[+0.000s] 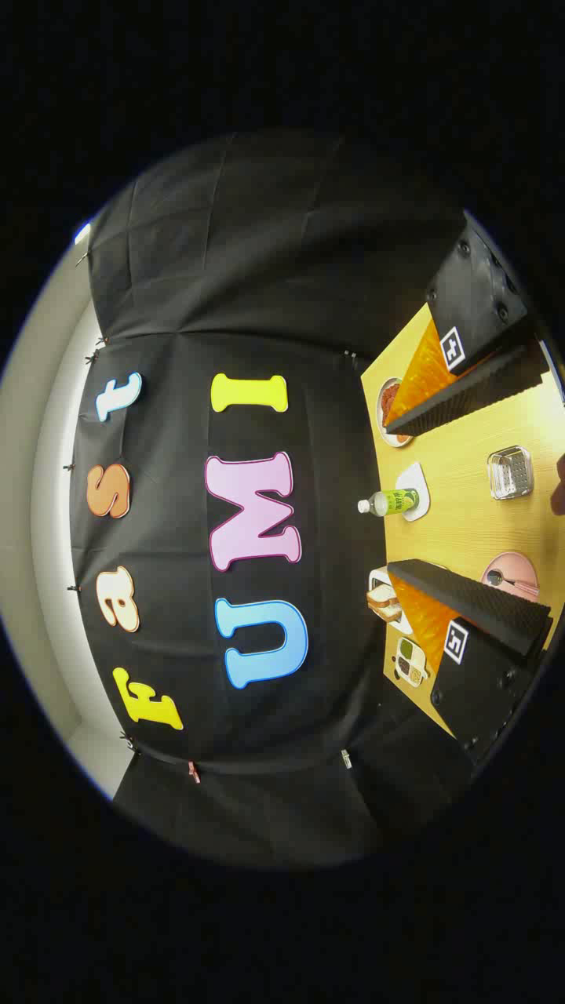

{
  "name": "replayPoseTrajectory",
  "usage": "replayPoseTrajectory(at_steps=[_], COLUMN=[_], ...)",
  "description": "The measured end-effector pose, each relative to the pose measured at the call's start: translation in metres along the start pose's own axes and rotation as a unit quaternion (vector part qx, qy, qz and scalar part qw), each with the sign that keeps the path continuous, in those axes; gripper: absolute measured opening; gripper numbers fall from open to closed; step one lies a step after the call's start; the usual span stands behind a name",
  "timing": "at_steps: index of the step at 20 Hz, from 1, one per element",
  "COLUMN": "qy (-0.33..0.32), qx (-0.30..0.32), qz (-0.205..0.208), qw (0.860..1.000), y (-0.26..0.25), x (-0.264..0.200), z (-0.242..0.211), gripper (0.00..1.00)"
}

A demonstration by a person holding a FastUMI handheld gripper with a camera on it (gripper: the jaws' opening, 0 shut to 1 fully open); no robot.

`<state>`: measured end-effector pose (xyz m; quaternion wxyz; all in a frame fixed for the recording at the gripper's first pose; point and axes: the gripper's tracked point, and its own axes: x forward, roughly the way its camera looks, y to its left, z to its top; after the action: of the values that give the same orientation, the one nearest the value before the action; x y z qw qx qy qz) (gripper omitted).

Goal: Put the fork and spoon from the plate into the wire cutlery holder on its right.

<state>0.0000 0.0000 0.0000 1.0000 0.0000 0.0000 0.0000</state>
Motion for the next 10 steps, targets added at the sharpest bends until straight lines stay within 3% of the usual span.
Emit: replayPoseTrajectory(at_steps=[10], qy=[0.006], qx=[0.000], qz=[-0.003], qw=[1.000], y=[0.008], x=[-0.005], z=[-0.014], gripper=[0.99])
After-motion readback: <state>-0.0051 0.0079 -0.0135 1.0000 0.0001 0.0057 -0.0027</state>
